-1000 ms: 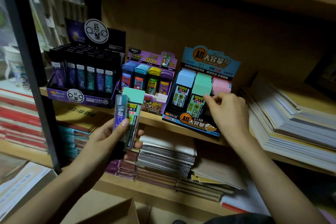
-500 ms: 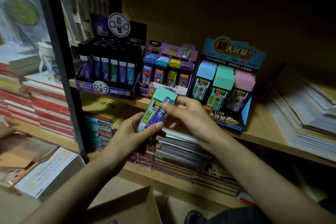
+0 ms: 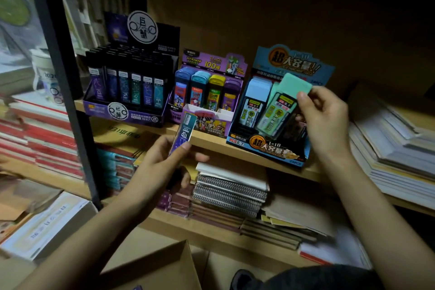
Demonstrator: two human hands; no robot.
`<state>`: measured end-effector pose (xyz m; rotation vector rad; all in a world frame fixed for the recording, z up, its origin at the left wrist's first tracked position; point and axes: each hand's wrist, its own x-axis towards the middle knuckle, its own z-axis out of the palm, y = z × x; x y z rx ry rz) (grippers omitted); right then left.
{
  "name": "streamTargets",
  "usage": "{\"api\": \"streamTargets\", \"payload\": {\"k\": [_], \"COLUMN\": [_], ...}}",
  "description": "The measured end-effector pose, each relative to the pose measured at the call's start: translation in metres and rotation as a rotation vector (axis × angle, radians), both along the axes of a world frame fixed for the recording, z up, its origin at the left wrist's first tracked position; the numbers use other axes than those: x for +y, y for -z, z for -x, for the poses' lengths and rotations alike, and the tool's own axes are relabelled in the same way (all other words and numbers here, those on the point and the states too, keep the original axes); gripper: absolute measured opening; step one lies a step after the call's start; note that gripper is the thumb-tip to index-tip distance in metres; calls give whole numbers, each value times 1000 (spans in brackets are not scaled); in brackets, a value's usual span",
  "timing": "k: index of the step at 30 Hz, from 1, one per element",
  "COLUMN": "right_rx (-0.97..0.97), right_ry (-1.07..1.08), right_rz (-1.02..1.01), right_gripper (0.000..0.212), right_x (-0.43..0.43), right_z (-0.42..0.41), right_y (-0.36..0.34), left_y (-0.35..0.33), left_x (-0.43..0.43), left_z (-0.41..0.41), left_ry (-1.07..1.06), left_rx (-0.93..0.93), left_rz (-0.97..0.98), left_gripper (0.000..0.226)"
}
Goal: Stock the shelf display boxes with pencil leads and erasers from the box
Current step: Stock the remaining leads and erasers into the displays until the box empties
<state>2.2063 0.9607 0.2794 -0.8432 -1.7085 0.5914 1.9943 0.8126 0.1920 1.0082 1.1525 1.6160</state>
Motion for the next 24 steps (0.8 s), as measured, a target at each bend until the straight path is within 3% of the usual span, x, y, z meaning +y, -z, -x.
{"api": "streamTargets", "payload": {"k": [6, 16, 19, 24], "right_rx": [-221, -237, -306, -505], "right_ry": [11, -44, 0, 234], "right_rz": [-87, -51, -35, -193], "right_gripper": [16, 16, 19, 25], "right_x": [9, 15, 17, 17], "right_z": [-12, -8, -7, -11], "right_y": [14, 17, 22, 17], "left_y": [1, 4, 4, 4], "left_x": [1, 0, 0, 0], "left_z": [-5, -7, -8, -9], "left_ry": [-34, -73, -67, -67], "left_rx": [20, 108, 102, 52], "left_rz": [8, 34, 56, 64], "left_gripper": [32, 16, 18, 23]}}
